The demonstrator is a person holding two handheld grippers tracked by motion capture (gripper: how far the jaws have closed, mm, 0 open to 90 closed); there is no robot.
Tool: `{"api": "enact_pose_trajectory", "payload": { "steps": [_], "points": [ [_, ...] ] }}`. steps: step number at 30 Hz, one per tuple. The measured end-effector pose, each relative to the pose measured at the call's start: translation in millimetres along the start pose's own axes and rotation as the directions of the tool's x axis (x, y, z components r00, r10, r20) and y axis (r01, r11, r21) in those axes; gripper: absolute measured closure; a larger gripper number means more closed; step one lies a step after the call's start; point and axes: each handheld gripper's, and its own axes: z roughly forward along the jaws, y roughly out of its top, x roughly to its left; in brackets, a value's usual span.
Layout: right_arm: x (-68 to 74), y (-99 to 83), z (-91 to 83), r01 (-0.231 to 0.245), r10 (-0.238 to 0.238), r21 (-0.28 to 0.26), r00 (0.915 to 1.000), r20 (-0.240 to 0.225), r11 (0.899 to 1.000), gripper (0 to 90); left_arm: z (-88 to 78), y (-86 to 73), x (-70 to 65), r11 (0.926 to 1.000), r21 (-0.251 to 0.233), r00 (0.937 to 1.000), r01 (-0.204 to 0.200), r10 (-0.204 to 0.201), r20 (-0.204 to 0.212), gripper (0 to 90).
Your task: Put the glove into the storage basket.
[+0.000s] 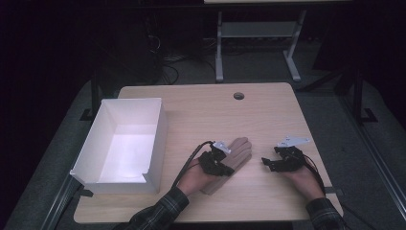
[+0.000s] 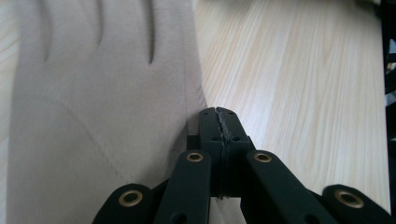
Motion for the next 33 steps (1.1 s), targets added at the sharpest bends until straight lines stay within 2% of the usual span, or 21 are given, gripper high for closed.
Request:
{"api": "enact_pose_trajectory", "payload": {
  "steps": [2, 5, 7, 12, 14, 15, 16, 18, 19, 20, 22, 23, 24, 25, 26, 29, 31, 33],
  "points": [
    [0.0, -0.6, 0.1, -0.025, 0.025, -0.001, 0.9996, -0.009, 1.000, 27.5, -7.7, -6.9, 1.1, 1.0000, 0.008, 0.9998, -0.003, 0.003, -0.021, 89.5],
    [-1.3, -1.9, 0.9, -0.018, 0.018, -0.017, 0.9998, -0.011, 1.000, 26.6, -13.0, -11.5, 2.1, 0.9999, 0.013, 0.9994, -0.008, 0.008, -0.034, 89.5],
    [-1.9, -2.8, 1.3, -0.017, 0.017, -0.022, 0.9998, -0.010, 1.000, 25.2, -19.8, -18.0, 2.9, 0.9999, 0.016, 0.9989, 0.003, -0.002, -0.047, 89.5],
    [-2.5, -3.5, 1.9, -0.018, 0.018, -0.028, 0.9998, -0.008, 0.999, 22.9, -25.1, -21.6, 2.7, 0.9999, 0.015, 0.9986, 0.000, 0.001, -0.052, 89.4],
    [-2.4, -3.3, 2.5, -0.021, 0.021, -0.026, 0.9997, -0.007, 0.999, 20.7, -27.7, -19.1, 1.5, 1.0000, 0.007, 0.9984, -0.005, 0.005, -0.055, 82.9],
    [-2.5, -3.2, 2.4, -0.020, 0.020, -0.024, 0.9998, -0.008, 1.000, 20.5, -30.0, -17.0, 0.8, 0.9999, 0.001, 0.9981, -0.011, 0.011, -0.060, 82.9],
    [-2.6, -3.2, 2.7, -0.020, 0.020, -0.026, 0.9998, -0.007, 0.999, 20.1, -35.8, -12.5, 0.2, 0.9996, -0.020, 0.9978, -0.018, 0.017, -0.064, 76.5],
    [-2.6, -3.2, 2.7, -0.020, 0.020, -0.026, 0.9998, -0.007, 0.999, 20.0, -38.9, -10.2, 0.0, 0.9994, -0.023, 0.9972, -0.027, 0.025, -0.071, 67.3],
    [-2.6, -3.2, 2.7, -0.020, 0.019, -0.025, 0.9998, -0.007, 1.000, 20.0, -42.4, -8.0, 0.5, 0.9988, -0.028, 0.9955, -0.041, 0.038, -0.087, 67.3],
    [-2.7, -3.2, 2.6, -0.019, 0.019, -0.024, 0.9998, -0.007, 1.000, 19.9, -45.1, -6.3, 1.5, 0.9980, -0.045, 0.9940, -0.045, 0.040, -0.101, 63.8],
    [-2.6, -3.0, 2.8, -0.019, 0.019, -0.024, 0.9998, -0.007, 1.000, 19.5, -49.2, -2.6, 6.0, 0.9967, -0.046, 0.9889, -0.067, 0.060, -0.136, 53.7],
    [-2.5, -2.9, 3.0, -0.020, 0.020, -0.024, 0.9998, -0.007, 1.000, 19.4, -49.4, -1.0, 10.9, 0.9963, -0.057, 0.9859, -0.065, 0.055, -0.158, 42.7],
    [-2.5, -2.9, 3.0, -0.020, 0.020, -0.024, 0.9998, -0.007, 1.000, 19.4, -49.4, -1.0, 10.9, 0.9963, -0.057, 0.9859, -0.065, 0.055, -0.158, 37.0],
    [-2.5, -2.9, 3.0, -0.020, 0.020, -0.024, 0.9998, -0.007, 1.000, 19.4, -49.1, -0.8, 13.9, 0.9959, -0.062, 0.9851, -0.065, 0.055, -0.163, 37.0],
    [-2.4, -2.9, 3.0, -0.021, 0.021, -0.023, 0.9998, -0.008, 1.000, 19.4, -47.5, -1.0, 16.9, 0.9953, -0.073, 0.9842, -0.064, 0.051, -0.169, 33.0],
    [-2.8, -2.9, 3.1, -0.017, 0.016, -0.026, 0.9998, -0.006, 1.000, 19.4, -36.7, -3.0, 26.2, 0.9969, -0.047, 0.9831, -0.062, 0.053, -0.175, 17.1],
    [-2.8, -2.9, 3.1, -0.016, 0.016, -0.026, 0.9999, -0.006, 1.000, 19.4, -33.5, -3.7, 26.6, 0.9972, -0.043, 0.9833, -0.061, 0.053, -0.174, 13.7],
    [-2.8, -2.9, 3.1, -0.016, 0.016, -0.026, 0.9999, -0.006, 1.000, 19.4, -27.7, -5.4, 26.8, 0.9964, -0.016, 0.9819, -0.084, 0.080, -0.172, 13.2]
  ]
}}
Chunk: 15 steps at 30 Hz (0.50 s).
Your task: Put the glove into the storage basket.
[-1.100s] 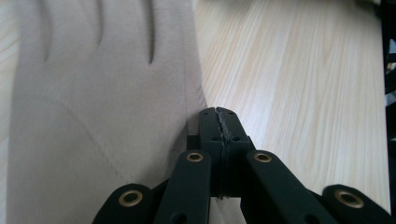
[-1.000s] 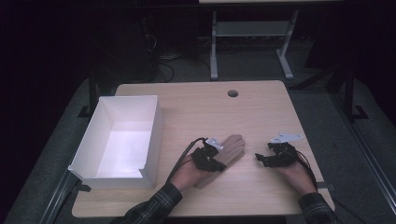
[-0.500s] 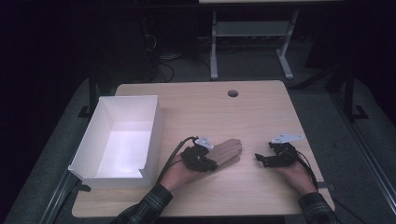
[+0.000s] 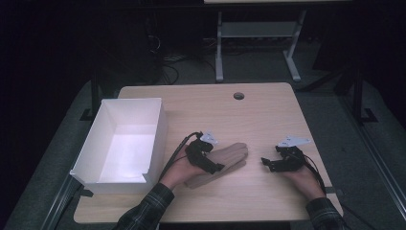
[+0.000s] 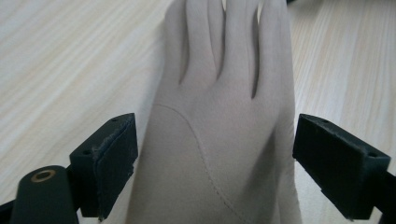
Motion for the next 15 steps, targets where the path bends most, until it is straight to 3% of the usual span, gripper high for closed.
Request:
{"api": "enact_pose_trajectory", "payload": {
  "steps": [6, 8, 9, 15],
  "points": [
    [0.0, 0.0, 0.0, 0.003, -0.003, 0.000, 1.0000, -0.001, 1.000, 19.4, 10.1, -4.1, -3.6, 0.9995, 0.029, 0.9998, -0.014, 0.014, 0.013, 12.8],
    [0.0, 0.0, 0.0, 0.002, -0.002, 0.000, 1.0000, -0.001, 1.000, 19.4, 14.8, -4.9, -7.2, 0.9984, 0.048, 0.9996, -0.028, 0.028, -0.001, 12.7],
    [0.0, -0.1, 0.0, 0.003, -0.003, 0.000, 1.0000, -0.001, 1.000, 19.4, 17.7, -5.2, -10.5, 0.9967, 0.062, 0.9983, -0.053, 0.055, -0.021, 12.6],
    [0.0, 0.0, 0.0, 0.003, -0.003, 0.000, 1.0000, -0.001, 1.000, 19.4, 18.8, -6.2, -14.3, 0.9949, 0.066, 0.9958, -0.076, 0.080, -0.045, 12.5]
  ]
}}
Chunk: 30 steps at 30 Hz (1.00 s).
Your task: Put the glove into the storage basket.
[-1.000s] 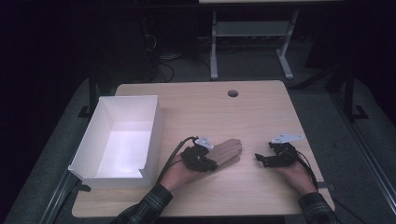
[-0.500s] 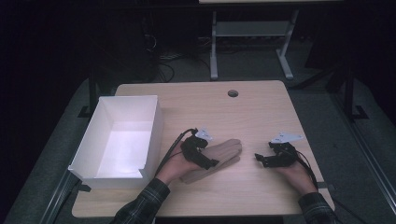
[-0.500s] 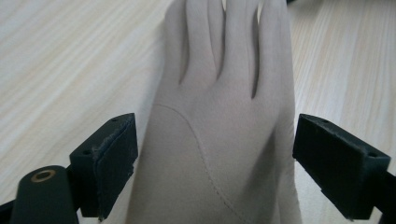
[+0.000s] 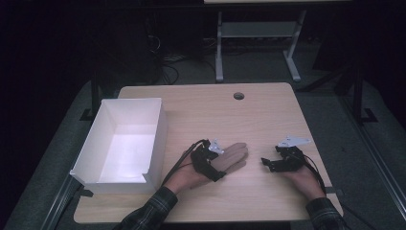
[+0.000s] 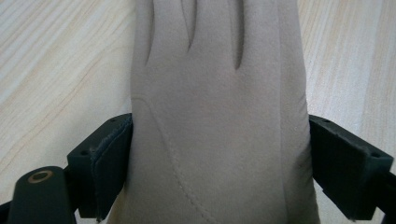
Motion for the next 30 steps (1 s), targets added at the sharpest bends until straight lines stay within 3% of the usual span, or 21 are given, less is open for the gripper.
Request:
{"api": "enact_pose_trajectory", "payload": {
  "steps": [4, 10, 14, 18, 23, 24, 30],
  "points": [
    [0.2, 0.0, 0.1, 0.000, 0.000, 0.000, 1.0000, -0.001, 1.000, 19.4, -0.7, -1.0, -0.5, 1.0000, -0.003, 1.0000, -0.001, 0.001, 0.002, 14.7],
    [0.2, 0.0, 0.1, 0.000, 0.000, 0.000, 1.0000, -0.001, 1.000, 19.4, -6.7, -0.3, -1.7, 0.9998, -0.010, 0.9996, -0.017, 0.018, 0.023, 44.0],
    [0.1, 0.0, 0.1, 0.002, -0.002, 0.000, 1.0000, -0.001, 1.000, 19.4, -8.6, 1.1, -1.3, 1.0000, 0.003, 0.9993, 0.000, 0.000, 0.037, 62.3],
    [0.2, 0.0, 0.2, 0.002, -0.002, 0.000, 1.0000, 0.000, 1.000, 19.4, -8.4, 2.1, -1.8, 0.9996, 0.001, 0.9989, 0.028, -0.028, 0.039, 66.8],
    [0.6, 0.1, 0.0, -0.004, 0.004, 0.003, 1.0000, -0.001, 1.000, 19.4, -10.7, 2.7, 4.5, 0.9981, 0.007, 0.9956, 0.061, -0.061, 0.070, 68.5],
    [0.6, 0.1, 0.0, -0.004, 0.004, 0.002, 1.0000, -0.001, 1.000, 19.4, -12.1, 4.1, 3.6, 0.9962, -0.001, 0.9933, 0.087, -0.087, 0.077, 68.6],
    [0.6, 0.1, 0.1, -0.003, 0.003, 0.002, 1.0000, -0.002, 1.000, 19.1, -20.4, 11.3, 5.5, 0.9951, -0.001, 0.9910, 0.099, -0.099, 0.090, 68.6]
  ]
}}
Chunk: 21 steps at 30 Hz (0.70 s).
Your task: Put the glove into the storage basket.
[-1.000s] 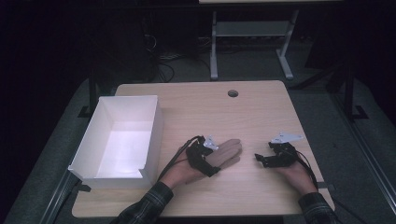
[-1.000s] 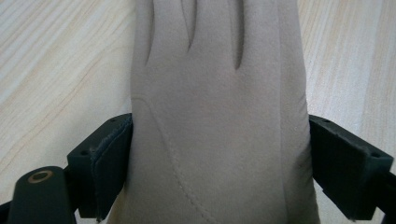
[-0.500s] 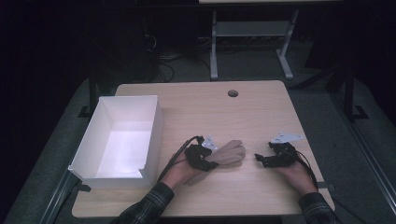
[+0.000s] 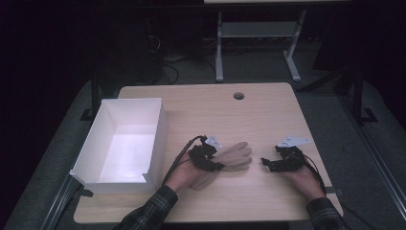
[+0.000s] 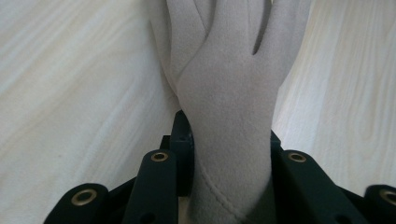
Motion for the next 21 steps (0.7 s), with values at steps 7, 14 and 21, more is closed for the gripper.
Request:
{"api": "enact_pose_trajectory", "payload": {
  "steps": [7, 14, 21],
  "points": [
    [0.0, 0.0, 0.0, -0.001, 0.001, 0.000, 1.0000, -0.001, 1.000, 19.1, -16.3, 15.5, -2.5, 0.9992, -0.031, 0.9997, 0.025, -0.024, 0.010, 68.5],
    [0.2, -0.1, 0.2, -0.002, 0.002, -0.002, 1.0000, -0.001, 1.000, 19.0, -47.0, 38.5, -4.6, 0.9985, -0.049, 0.9996, 0.023, -0.024, -0.016, 68.4],
    [0.1, 0.0, 0.1, -0.001, 0.001, -0.001, 1.0000, -0.002, 1.000, 19.0, -69.3, 53.9, -5.3, 0.9990, -0.043, 0.9993, 0.016, -0.017, -0.032, 68.4]
  ]
}}
